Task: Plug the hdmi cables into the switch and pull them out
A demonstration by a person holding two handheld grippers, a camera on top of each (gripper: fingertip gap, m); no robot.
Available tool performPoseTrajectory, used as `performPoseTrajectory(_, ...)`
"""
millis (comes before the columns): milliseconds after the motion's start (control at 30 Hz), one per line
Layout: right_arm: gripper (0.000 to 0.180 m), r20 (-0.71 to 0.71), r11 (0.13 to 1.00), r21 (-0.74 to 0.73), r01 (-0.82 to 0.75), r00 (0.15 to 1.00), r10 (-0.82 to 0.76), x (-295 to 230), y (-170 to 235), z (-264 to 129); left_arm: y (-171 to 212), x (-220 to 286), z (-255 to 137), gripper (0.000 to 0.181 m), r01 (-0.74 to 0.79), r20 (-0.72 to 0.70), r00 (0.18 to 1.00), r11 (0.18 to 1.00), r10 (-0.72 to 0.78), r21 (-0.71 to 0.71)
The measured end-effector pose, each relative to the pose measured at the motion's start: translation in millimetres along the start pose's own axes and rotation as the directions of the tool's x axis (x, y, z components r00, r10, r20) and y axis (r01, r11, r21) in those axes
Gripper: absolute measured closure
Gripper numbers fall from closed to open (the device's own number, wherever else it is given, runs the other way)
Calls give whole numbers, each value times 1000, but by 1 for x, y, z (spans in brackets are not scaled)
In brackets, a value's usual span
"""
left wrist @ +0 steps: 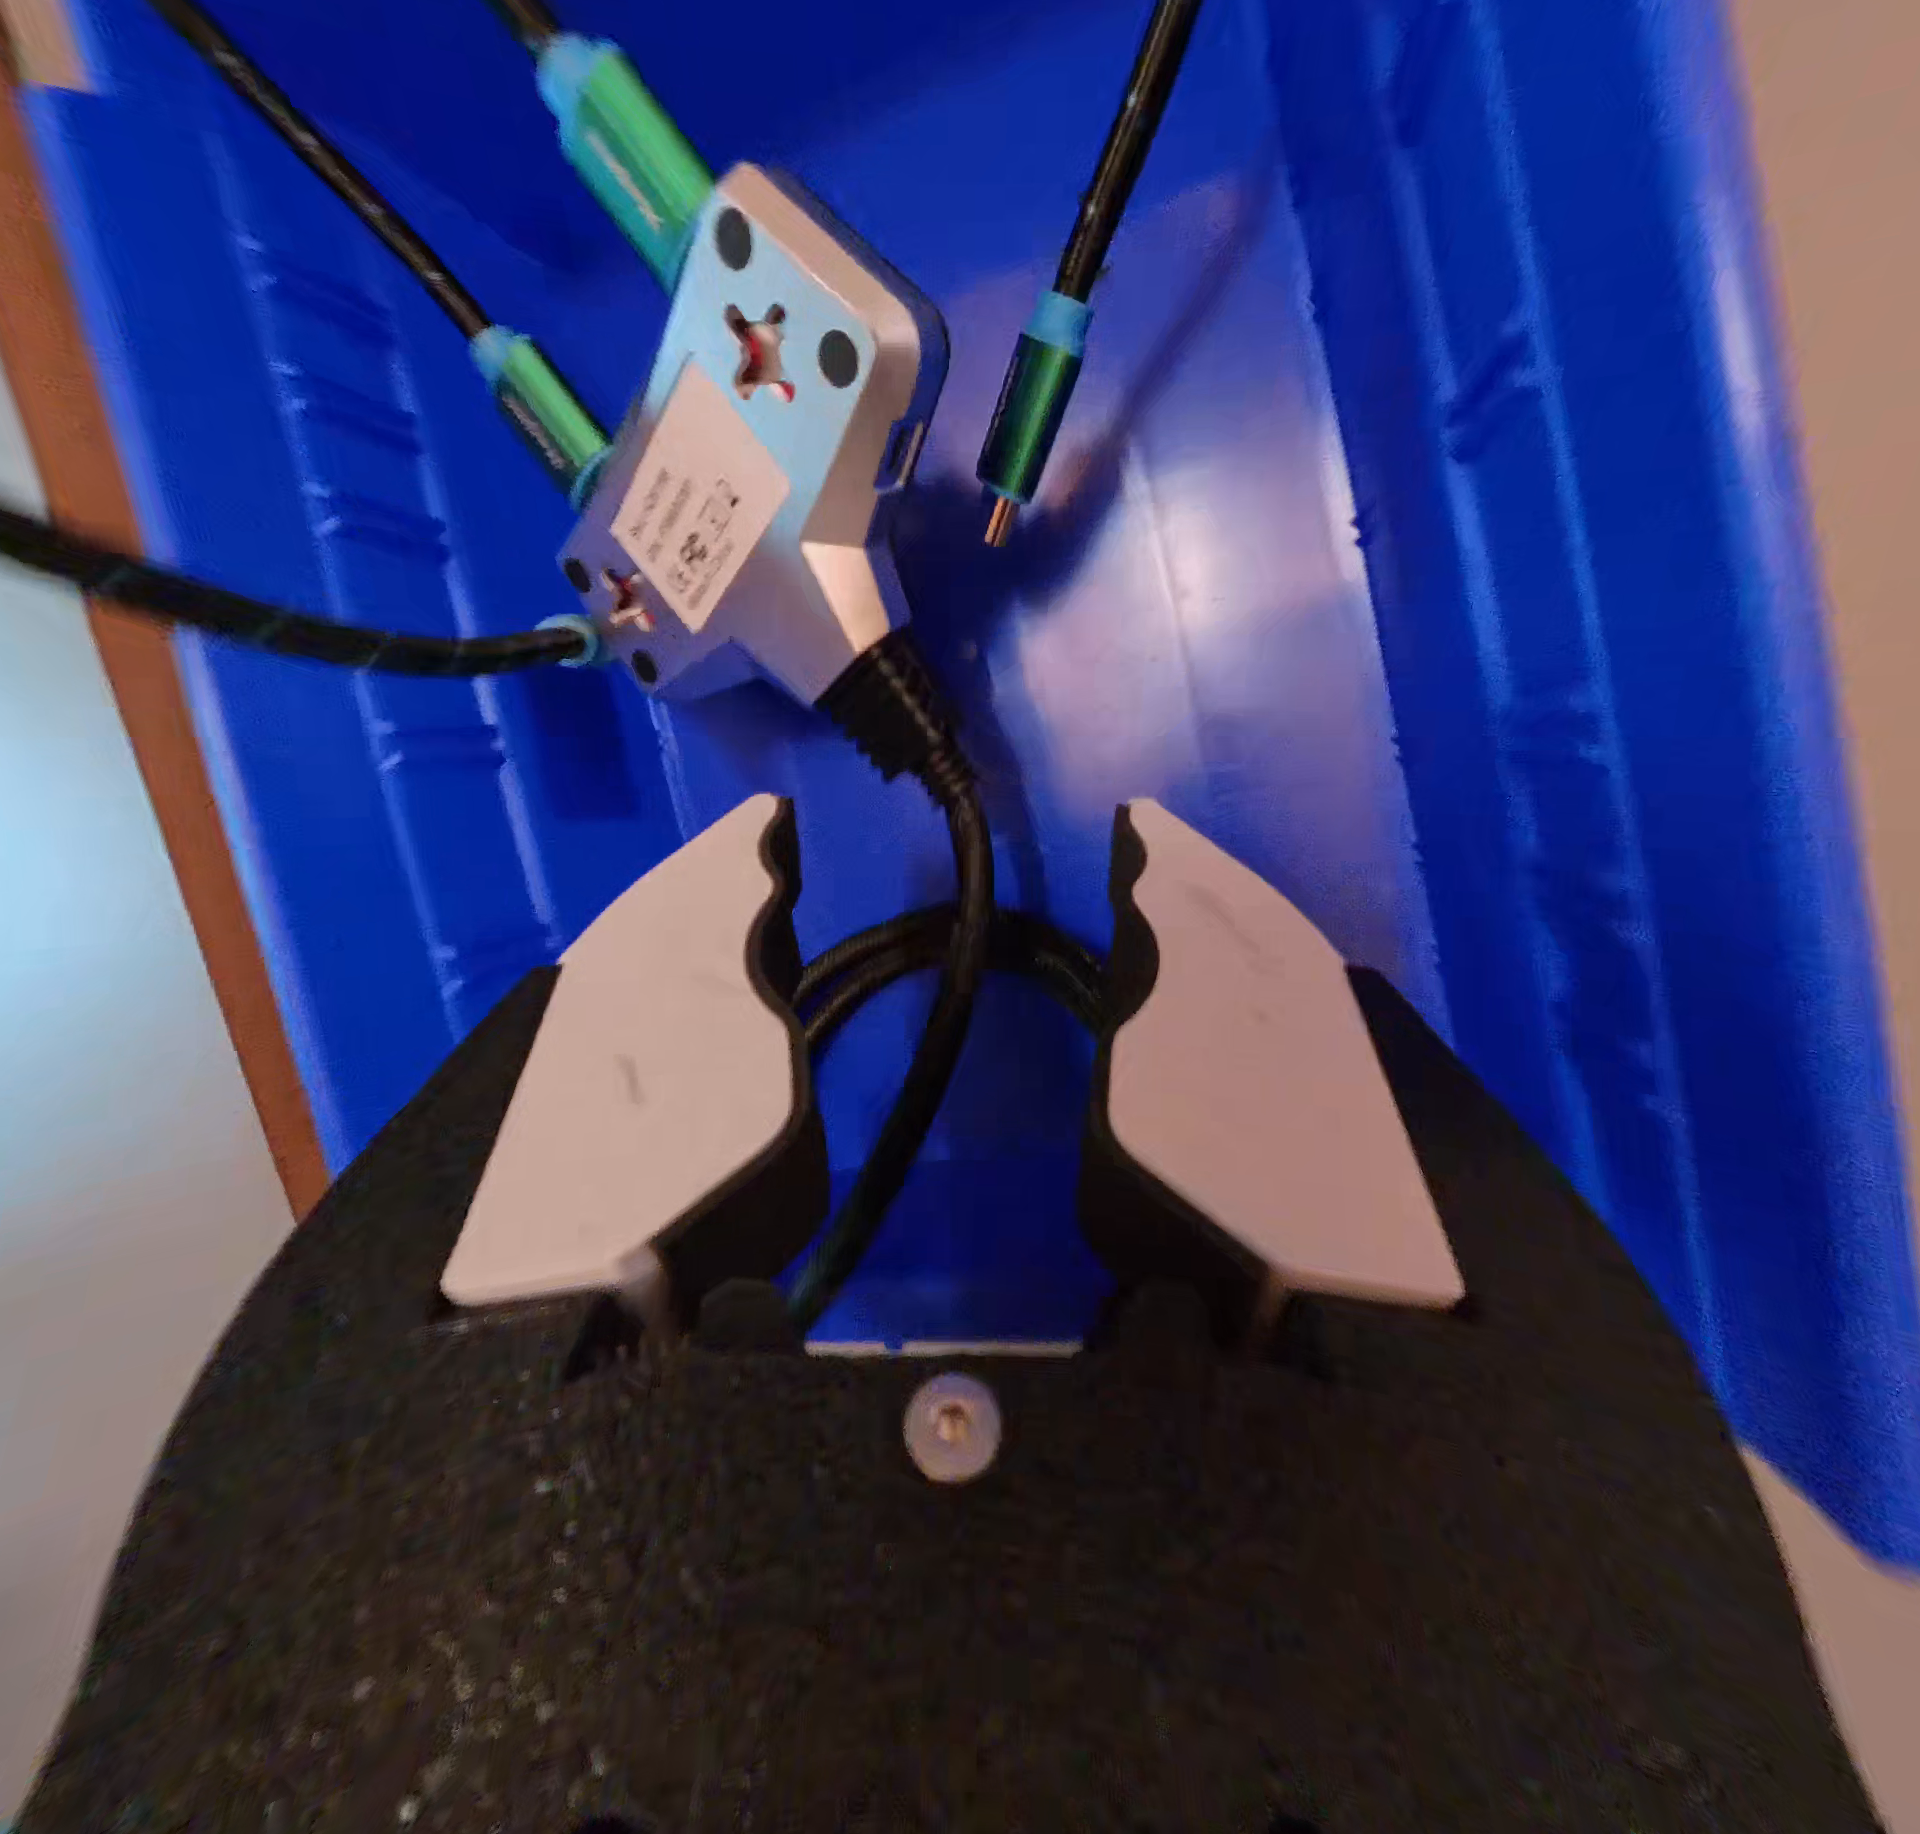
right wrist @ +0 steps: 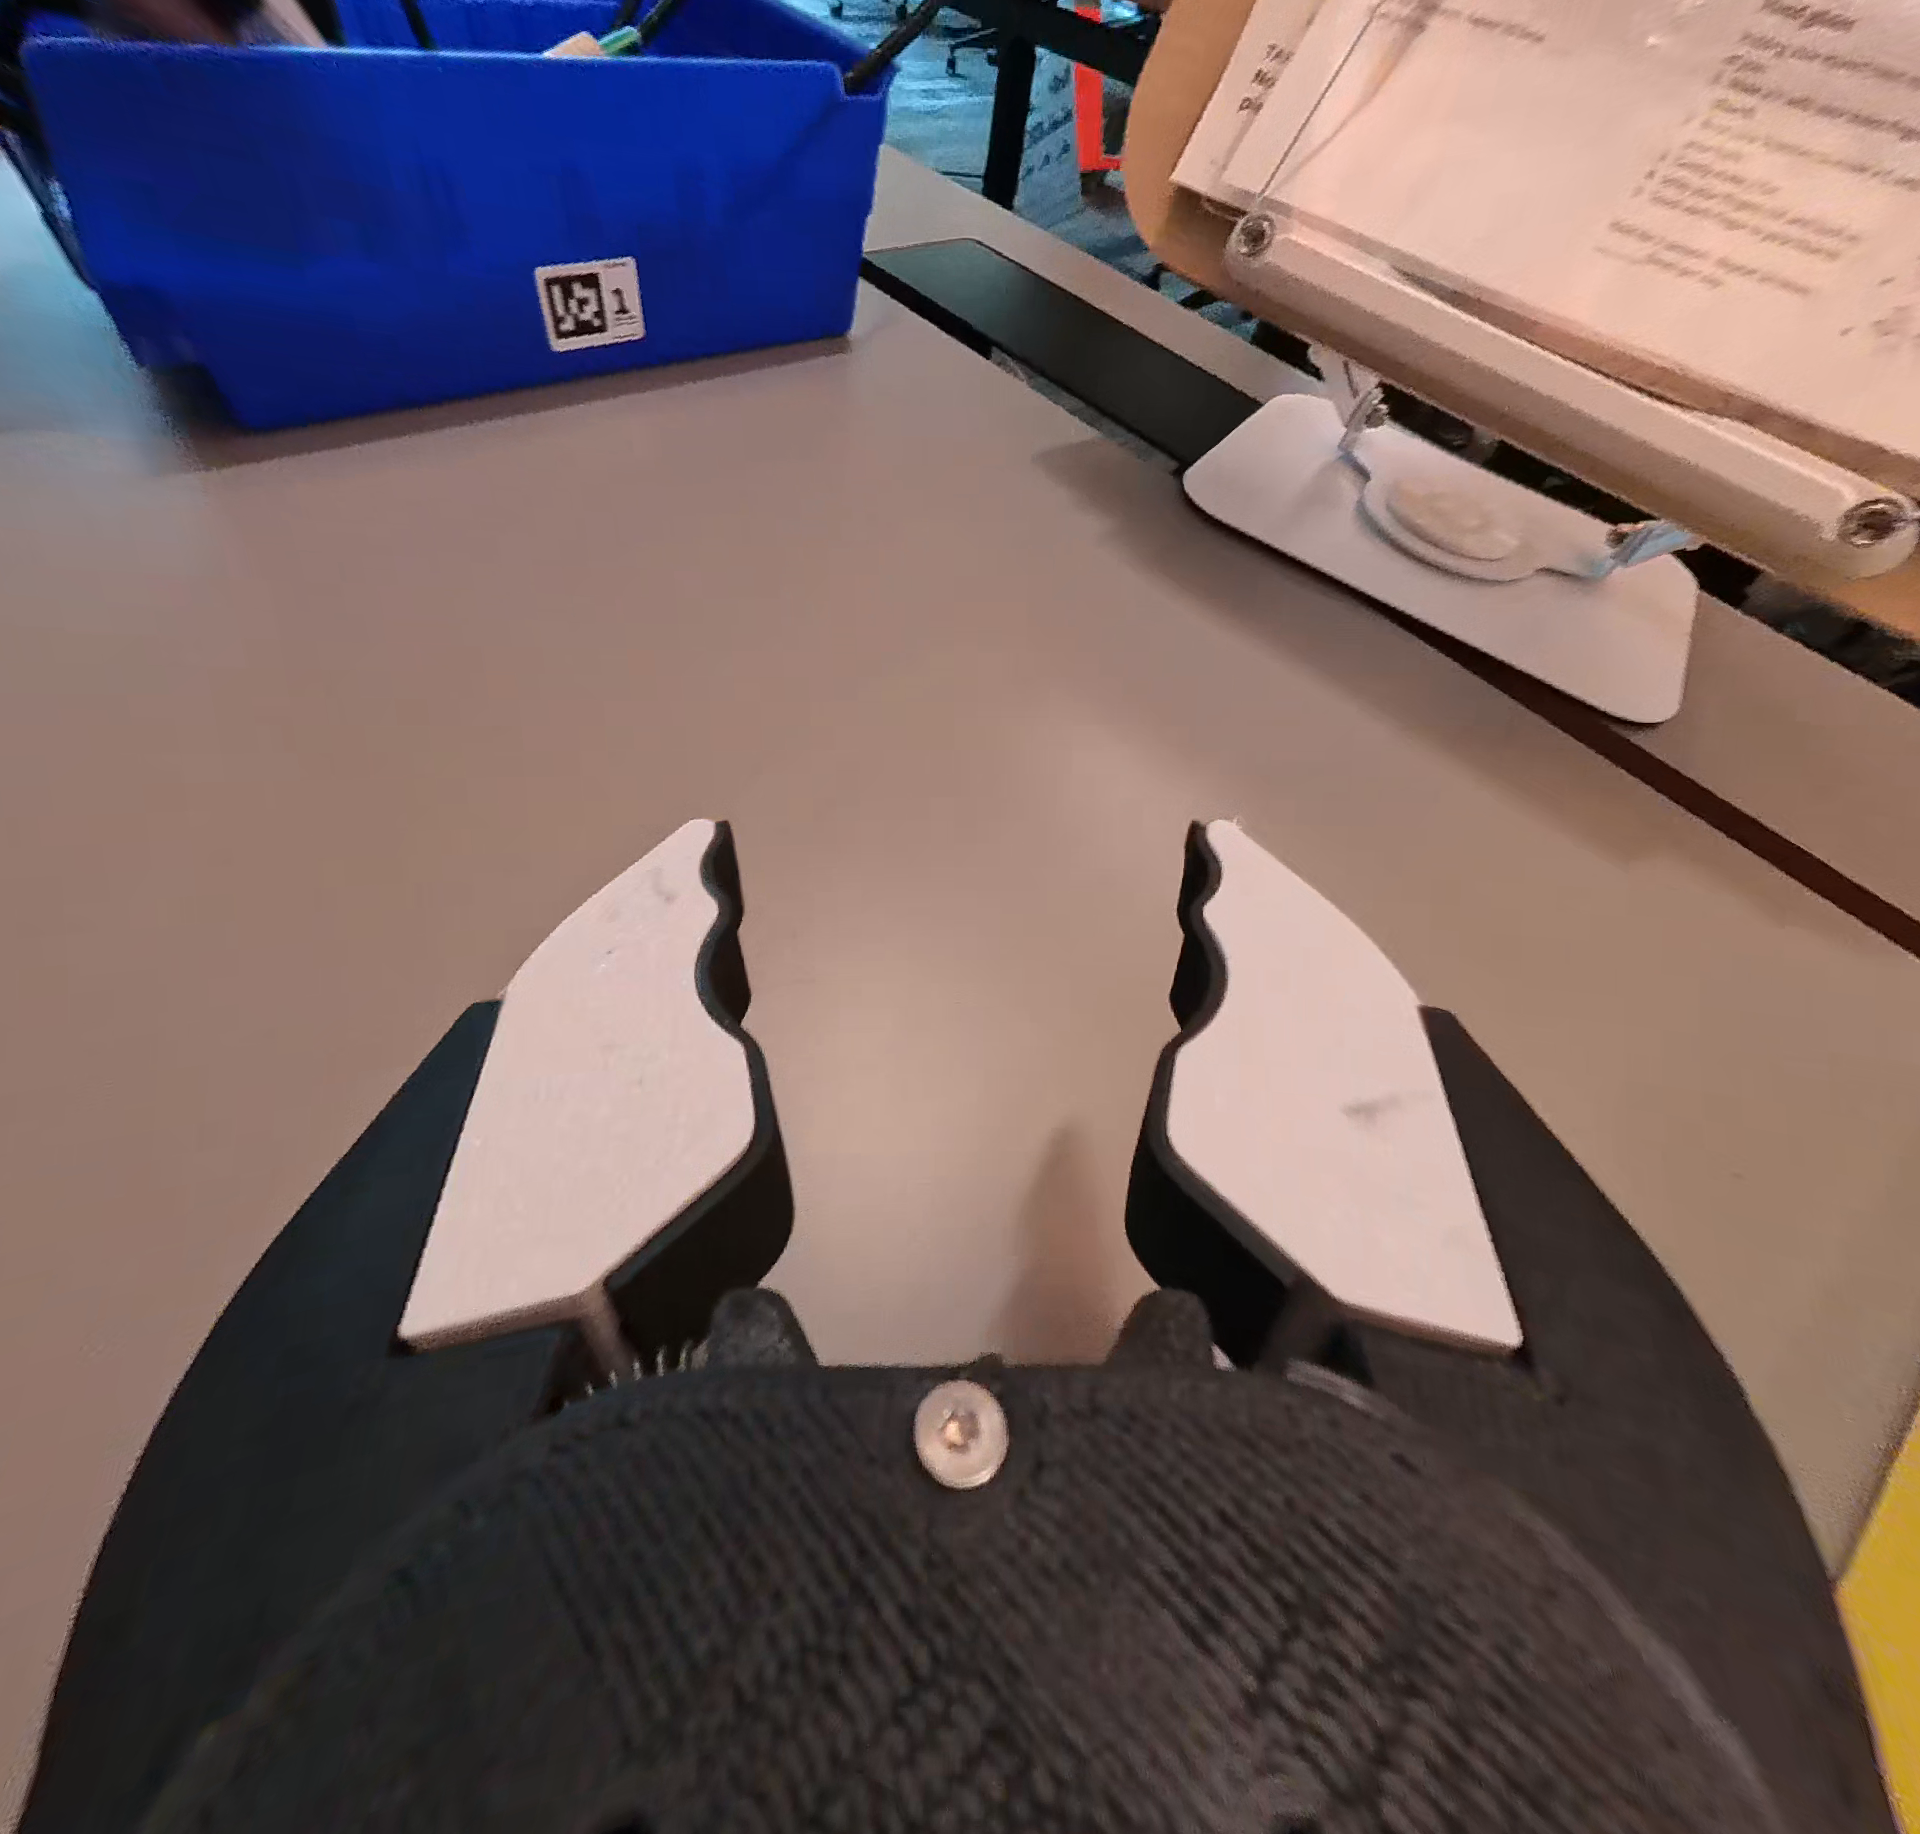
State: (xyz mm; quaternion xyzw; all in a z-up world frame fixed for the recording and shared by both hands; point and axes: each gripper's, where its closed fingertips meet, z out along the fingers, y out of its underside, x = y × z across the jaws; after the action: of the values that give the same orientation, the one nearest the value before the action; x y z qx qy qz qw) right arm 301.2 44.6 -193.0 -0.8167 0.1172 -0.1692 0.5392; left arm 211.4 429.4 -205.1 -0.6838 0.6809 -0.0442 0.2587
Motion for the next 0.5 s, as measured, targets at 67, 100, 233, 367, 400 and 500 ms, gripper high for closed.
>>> performPoseTrajectory(67,98,13,1000,8,-3,1000,3,-4,-1,-1,1,-3,19,127,11,12,1000,994,-10,-106)
performPoseTrajectory(100,98,11,1000,20,-5,1000,5,-3,-3,-2,2,-6,26,127,21,23,1000,988,-18,-152)
performPoseTrajectory(233,99,-5,997,64,-47,999,48,4,-8,-6,8,-19,48,142,10,113,993,978,14,-209)
performPoseTrajectory(367,99,-28,994,82,-65,997,68,13,-7,-10,-7,-38,19,157,-28,229,973,998,41,-58)
performPoseTrajectory(400,99,-33,994,89,-69,997,72,15,-8,-11,-16,-44,2,158,-32,250,968,999,26,20)
performPoseTrajectory(500,99,-24,991,106,-87,996,90,16,-12,-13,-40,-61,-57,162,-34,292,956,970,-39,240)
